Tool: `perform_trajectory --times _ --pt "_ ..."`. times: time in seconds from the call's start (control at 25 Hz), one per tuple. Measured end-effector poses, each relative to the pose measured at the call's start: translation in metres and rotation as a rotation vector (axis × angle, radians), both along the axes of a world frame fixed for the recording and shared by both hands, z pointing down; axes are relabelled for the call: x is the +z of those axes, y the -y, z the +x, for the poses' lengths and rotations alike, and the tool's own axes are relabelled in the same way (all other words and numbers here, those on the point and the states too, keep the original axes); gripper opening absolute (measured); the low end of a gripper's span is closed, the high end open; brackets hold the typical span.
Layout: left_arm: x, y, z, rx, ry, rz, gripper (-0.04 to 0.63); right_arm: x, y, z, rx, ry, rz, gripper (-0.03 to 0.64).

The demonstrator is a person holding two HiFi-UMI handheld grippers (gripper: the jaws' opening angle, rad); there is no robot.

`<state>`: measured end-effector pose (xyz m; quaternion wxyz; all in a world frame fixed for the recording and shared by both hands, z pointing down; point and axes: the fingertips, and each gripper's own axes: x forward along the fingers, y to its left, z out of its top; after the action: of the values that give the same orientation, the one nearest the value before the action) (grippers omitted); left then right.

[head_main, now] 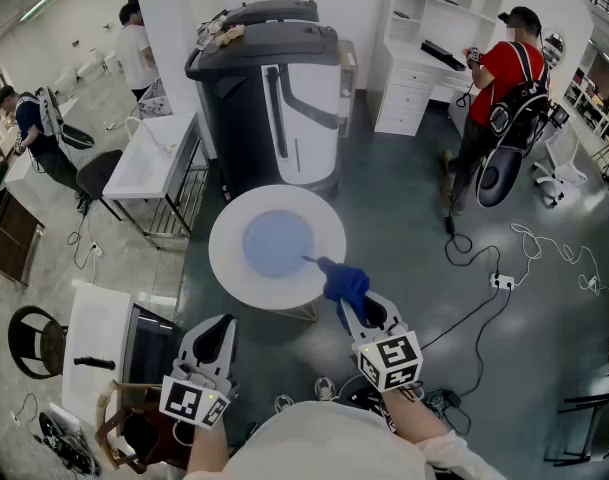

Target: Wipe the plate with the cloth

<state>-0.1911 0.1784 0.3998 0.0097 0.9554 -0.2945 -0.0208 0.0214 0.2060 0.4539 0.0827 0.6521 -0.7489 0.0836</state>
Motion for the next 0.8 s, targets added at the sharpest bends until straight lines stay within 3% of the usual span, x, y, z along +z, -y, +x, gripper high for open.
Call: perform_trajectory --times 0.48,0.8 --pt "-0.001 -0.008 0.024 -0.026 -0.009 -0.010 0.040 -0.004 -0.003 0.019 -0.043 0.068 0.014 0.084" --pt "0.008 -0.005 0.039 -0.093 -0.006 -0.023 0.040 0.006 0.004 0.044 -0.087 0.079 0.000 0.084"
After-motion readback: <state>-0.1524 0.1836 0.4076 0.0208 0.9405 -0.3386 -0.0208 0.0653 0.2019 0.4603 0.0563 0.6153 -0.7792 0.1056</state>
